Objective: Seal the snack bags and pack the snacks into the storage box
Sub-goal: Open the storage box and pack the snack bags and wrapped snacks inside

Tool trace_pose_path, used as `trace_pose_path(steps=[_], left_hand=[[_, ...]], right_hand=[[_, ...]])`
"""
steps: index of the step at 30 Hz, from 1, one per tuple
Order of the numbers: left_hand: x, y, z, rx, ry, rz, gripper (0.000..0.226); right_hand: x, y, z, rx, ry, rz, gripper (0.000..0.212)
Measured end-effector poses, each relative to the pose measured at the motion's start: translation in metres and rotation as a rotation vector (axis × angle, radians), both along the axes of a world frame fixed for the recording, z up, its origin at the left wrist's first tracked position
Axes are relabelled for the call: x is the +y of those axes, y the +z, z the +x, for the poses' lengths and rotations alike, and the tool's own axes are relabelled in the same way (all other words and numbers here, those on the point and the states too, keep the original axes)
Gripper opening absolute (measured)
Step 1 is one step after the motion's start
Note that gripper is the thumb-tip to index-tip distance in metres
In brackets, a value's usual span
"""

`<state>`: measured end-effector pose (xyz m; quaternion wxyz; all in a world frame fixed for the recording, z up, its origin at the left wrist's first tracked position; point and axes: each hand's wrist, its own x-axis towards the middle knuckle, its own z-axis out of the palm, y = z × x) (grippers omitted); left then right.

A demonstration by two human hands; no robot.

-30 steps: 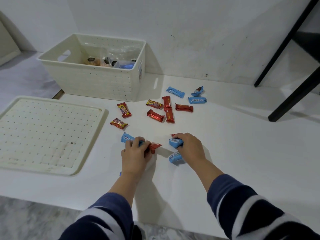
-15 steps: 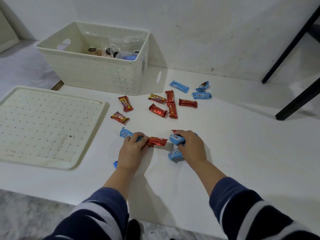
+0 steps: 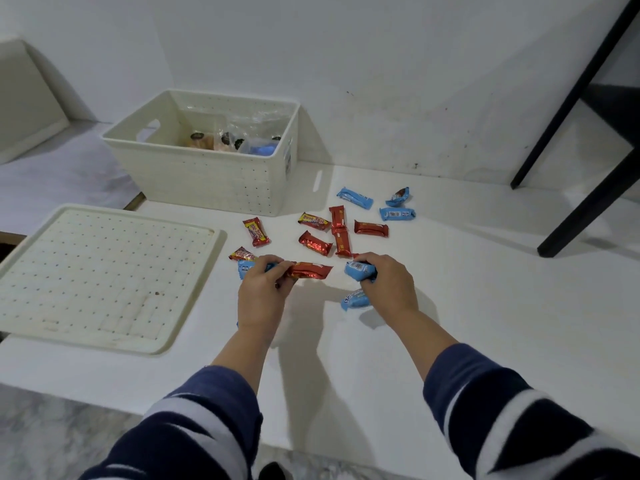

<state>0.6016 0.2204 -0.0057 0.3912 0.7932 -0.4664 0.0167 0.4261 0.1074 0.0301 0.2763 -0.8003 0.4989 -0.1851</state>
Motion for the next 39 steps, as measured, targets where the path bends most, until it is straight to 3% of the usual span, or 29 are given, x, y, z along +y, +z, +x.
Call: trace_pose_path(steps=[11, 20, 30, 33, 39], left_hand=[[-0.006, 0.139, 0.061, -0.072, 0.086, -0.226, 0.026], [-0.05, 0.191, 0.209, -0.062, 0.046, -0.265, 0.024], [-0.126, 0.178, 0.384, 0.038, -0.095, -0.101, 0.021], [-0.153, 0.16, 0.418, 0.189, -0.162, -0.035, 0.02], [-0.178, 0.128, 0.455, 0.142, -0.214, 0.311, 0.022]], right_hand=[[-0.019, 0.128, 0.069, -0.144, 0.077, -0.222, 0.046], [-0.045, 0.168, 0.219, -0.223, 0.108, -0.239, 0.046], [-0.085, 0.158, 0.392, -0.209, 0.023, -0.154, 0.042], [-0.101, 0.144, 0.427, -0.169, 0.025, -0.117, 0.04], [-0.123, 0.1, 0.47, -0.015, 0.035, 0.073, 0.027]])
